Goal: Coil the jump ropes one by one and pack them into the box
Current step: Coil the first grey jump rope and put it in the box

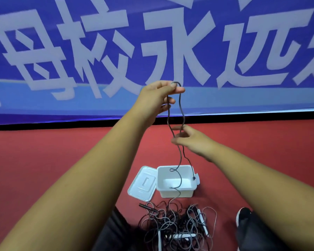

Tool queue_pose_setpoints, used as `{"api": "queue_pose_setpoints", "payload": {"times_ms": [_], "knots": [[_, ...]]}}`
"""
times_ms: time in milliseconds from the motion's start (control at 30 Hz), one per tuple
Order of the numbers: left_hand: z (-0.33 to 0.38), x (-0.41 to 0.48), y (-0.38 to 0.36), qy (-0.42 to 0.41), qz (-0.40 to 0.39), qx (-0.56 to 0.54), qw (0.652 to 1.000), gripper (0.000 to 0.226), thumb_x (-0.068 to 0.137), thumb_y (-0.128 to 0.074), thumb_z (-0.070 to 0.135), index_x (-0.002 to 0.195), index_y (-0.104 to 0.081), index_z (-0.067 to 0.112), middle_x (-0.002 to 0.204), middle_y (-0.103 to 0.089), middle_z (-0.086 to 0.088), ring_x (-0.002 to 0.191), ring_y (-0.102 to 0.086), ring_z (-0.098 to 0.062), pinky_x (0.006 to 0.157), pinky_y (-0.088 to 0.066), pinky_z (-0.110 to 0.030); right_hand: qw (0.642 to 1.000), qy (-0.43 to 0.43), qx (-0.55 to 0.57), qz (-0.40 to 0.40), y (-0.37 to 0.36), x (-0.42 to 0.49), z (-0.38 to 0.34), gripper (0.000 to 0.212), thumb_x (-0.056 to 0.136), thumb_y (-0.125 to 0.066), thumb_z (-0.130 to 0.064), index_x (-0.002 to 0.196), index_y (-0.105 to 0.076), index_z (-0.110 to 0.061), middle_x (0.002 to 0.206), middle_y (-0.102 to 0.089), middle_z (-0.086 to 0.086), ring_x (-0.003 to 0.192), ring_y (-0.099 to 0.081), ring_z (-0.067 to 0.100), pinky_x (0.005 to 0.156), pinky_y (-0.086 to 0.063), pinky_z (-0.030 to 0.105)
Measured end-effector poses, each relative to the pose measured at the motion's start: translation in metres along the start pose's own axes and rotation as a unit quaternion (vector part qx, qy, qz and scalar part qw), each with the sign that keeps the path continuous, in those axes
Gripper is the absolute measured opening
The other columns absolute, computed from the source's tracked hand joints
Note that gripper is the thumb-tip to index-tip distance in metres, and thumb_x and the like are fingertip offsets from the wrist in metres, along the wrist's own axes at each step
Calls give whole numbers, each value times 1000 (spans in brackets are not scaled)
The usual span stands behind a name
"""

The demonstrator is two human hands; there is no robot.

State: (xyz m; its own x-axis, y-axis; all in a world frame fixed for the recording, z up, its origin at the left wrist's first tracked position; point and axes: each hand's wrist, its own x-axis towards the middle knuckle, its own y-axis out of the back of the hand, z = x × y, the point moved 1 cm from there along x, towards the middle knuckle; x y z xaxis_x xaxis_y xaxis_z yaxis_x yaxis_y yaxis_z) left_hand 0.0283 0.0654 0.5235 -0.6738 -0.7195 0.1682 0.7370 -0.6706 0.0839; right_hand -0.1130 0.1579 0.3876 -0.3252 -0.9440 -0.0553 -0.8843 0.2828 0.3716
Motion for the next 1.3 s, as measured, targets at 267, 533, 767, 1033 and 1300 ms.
{"api": "queue_pose_setpoints", "payload": {"times_ms": [267,533,767,1033,1300], "knots": [[-51,28,18,9,40,-56,998,16,106,-58,28,112,-66,16,116,-78,0,77,-64,-15,79,-53,-32,996,-35,82,-25,-32,21,20,9,105,-65,-13,106,-57,-17,92,-79,12,73,-74,20,64,-53,29],[-164,40,48,156,56,-25,986,34,96,-67,48,119,-64,24,124,-76,6,98,-69,-20,85,-50,-35,983,-93,149,47,-34,42,42,13,104,-67,-14,115,-64,-7,102,-80,18,61,-76,23,54,-61,30],[-265,31,32,308,24,-84,947,44,95,-69,53,109,-60,13,106,-61,-8,89,-73,-26,79,-59,-37,958,-147,229,86,-25,61,81,9,104,-67,-18,112,-68,-13,102,-82,10,78,-80,30,66,-67,42],[-287,48,-9,291,-222,12,930,48,79,-55,10,125,-67,12,121,-75,-4,117,-65,-25,98,-45,-35,942,-158,262,137,10,99,91,10,104,-68,-19,112,-64,-17,101,-83,1,82,-81,27,60,-63,33],[-303,55,-30,213,-227,150,938,8,95,-77,23,102,-80,27,100,-77,4,82,-64,-6,77,-49,-22,911,-185,338,145,19,112,105,14,104,-69,-15,114,-63,-8,104,-82,10,84,-81,34,66,-65,36]]}}
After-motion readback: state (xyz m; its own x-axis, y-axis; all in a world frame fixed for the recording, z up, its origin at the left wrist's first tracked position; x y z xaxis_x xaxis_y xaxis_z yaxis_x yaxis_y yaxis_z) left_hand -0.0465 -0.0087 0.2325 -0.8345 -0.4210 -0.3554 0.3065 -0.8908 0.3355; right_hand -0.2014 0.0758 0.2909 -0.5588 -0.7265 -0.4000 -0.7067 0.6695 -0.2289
